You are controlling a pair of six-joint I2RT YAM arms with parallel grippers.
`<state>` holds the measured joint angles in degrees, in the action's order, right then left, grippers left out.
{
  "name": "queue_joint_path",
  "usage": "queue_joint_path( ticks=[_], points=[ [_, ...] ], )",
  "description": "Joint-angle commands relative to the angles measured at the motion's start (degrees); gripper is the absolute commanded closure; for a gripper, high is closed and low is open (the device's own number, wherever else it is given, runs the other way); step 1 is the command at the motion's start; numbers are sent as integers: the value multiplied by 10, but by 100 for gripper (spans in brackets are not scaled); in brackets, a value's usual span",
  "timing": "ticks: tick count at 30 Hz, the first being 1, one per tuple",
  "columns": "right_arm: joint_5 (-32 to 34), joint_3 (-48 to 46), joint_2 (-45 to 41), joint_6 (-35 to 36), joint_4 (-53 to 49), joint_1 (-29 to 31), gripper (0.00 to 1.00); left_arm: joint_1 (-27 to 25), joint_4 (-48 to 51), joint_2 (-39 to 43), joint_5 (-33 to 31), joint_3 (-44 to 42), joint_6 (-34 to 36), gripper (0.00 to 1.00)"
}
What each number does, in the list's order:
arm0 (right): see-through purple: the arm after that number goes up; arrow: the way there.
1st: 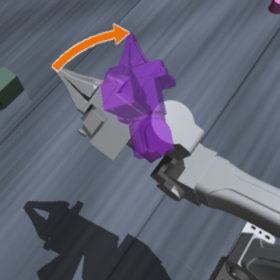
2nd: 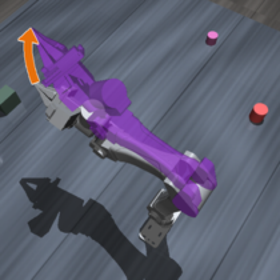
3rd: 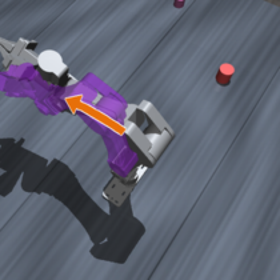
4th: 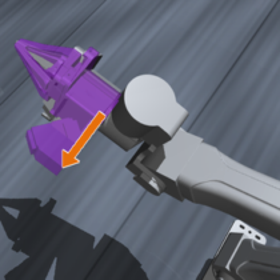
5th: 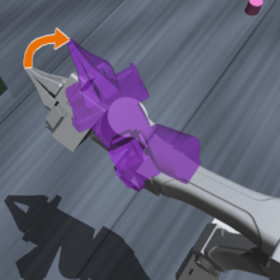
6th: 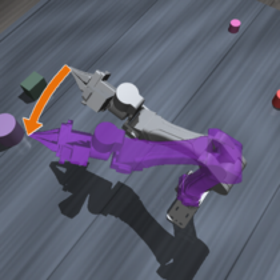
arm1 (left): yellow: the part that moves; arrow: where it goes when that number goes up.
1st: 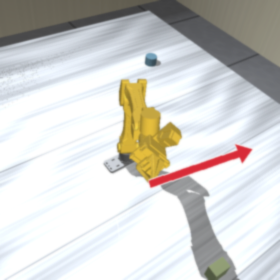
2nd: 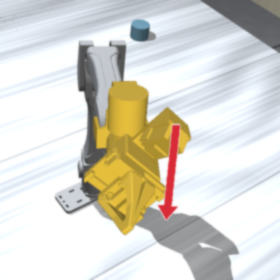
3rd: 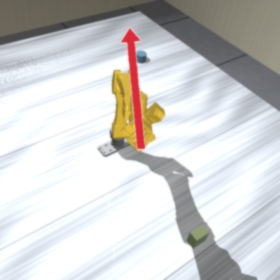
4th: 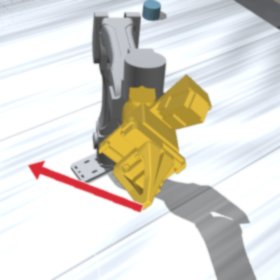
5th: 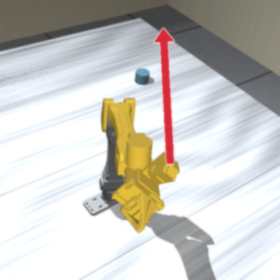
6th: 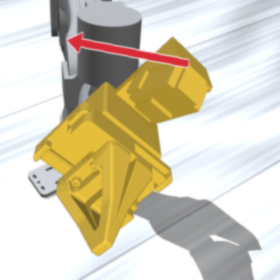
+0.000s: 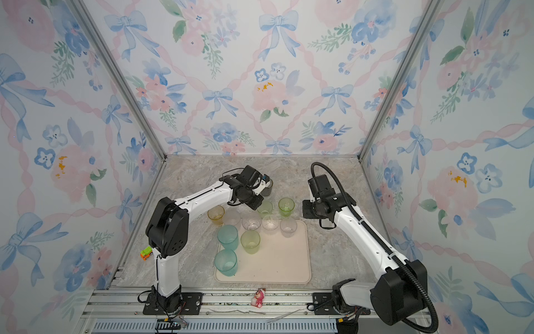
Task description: Place the glasses into the tray
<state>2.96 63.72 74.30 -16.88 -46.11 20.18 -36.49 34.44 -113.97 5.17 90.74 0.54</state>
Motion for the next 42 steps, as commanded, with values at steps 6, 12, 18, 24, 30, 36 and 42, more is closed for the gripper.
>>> queue_joint_path(
  ticks=[6, 12, 18, 24, 30, 36, 42],
  points=[
    [-13, -12, 3, 9, 12, -8, 65, -10, 28, -27, -19, 38, 20, 81],
    [-16, -15, 2, 12, 14, -15, 65, -15, 44, -41, -31, 57, 28, 84],
    [-21, -16, 4, 15, 16, -21, 65, -16, 49, -47, -35, 65, 31, 90],
    [-24, -17, 6, 15, 19, -24, 65, -15, 50, -49, -40, 71, 33, 98],
    [-27, -19, 5, 14, 20, -25, 65, -13, 50, -29, -51, 81, 36, 100],
    [-27, -19, 0, 11, 20, -25, 65, -2, 50, 31, -66, 88, 45, 100],
    [-29, -21, -7, 6, 21, -23, 65, 1, 59, 97, -74, 94, 53, 100]
  ],
)
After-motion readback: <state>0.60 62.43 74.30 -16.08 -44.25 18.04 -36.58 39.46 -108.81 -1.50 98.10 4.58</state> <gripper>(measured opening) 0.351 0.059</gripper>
